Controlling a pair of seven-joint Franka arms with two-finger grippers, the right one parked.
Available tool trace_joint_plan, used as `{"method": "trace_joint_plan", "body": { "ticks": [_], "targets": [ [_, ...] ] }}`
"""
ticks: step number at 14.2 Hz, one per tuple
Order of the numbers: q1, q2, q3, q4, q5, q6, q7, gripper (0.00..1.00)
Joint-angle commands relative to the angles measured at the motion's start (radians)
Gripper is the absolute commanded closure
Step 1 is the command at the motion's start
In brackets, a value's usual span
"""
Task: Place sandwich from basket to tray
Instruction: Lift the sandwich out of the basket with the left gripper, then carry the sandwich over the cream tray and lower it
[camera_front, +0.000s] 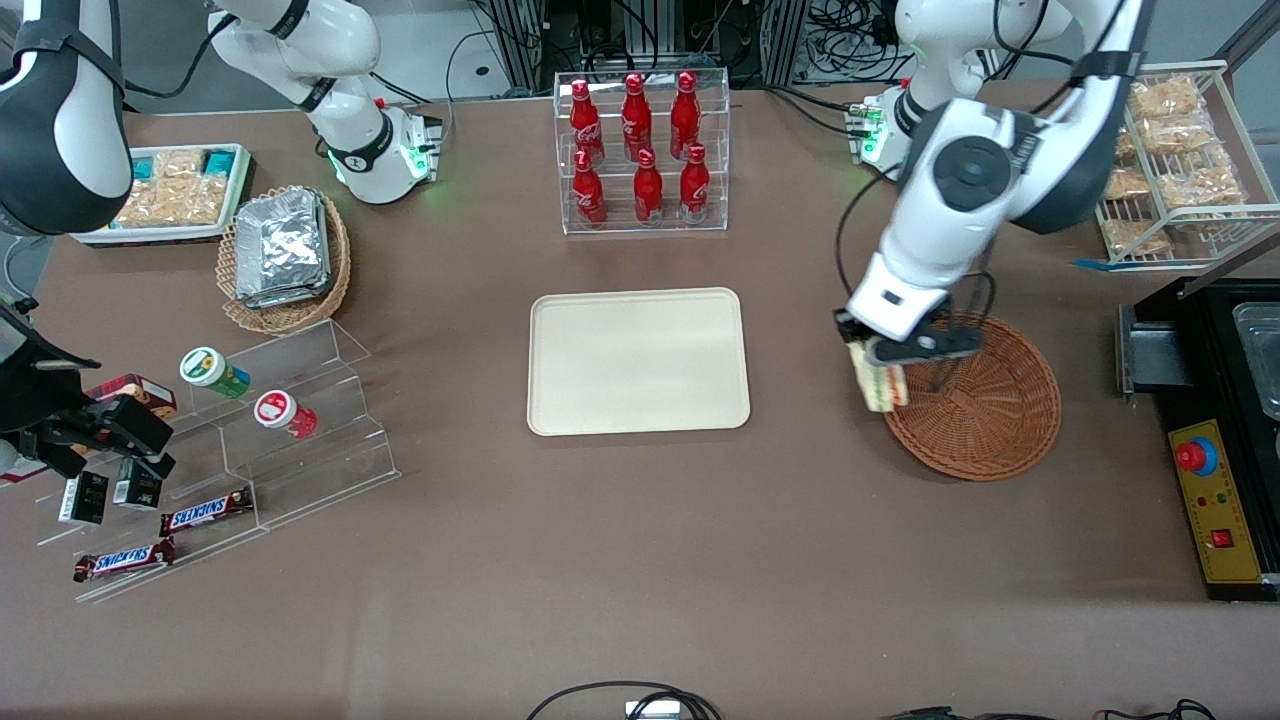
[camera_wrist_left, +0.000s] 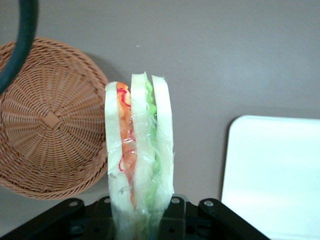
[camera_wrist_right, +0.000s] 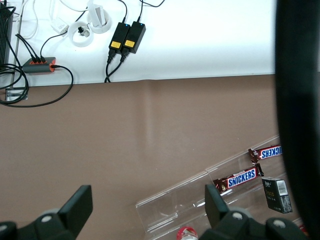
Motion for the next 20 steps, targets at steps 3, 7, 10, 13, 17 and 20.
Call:
{"method": "trace_joint_plan", "body": {
  "ticks": [3, 7, 10, 13, 17, 20],
  "targets": [
    [0.004, 0.057, -0.128, 0.054, 0.05, -0.017, 0.006, 1.0],
    [-0.051, 0.132, -0.174, 0.101, 0.053, -0.017, -0.046, 1.0],
    [-0.119, 0.193, -0.174, 0.137, 0.057, -0.013, -0.096, 1.0],
    [-0.179, 0.262, -0.174, 0.158, 0.135, 0.029, -0.204, 1.0],
    [-0.238, 0.382, -0.174, 0.155, 0.235, 0.114, -0.357, 1.0],
    [-0.26, 0.455, -0.173, 0.151, 0.319, 0.155, -0.452, 1.0]
  ]
}}
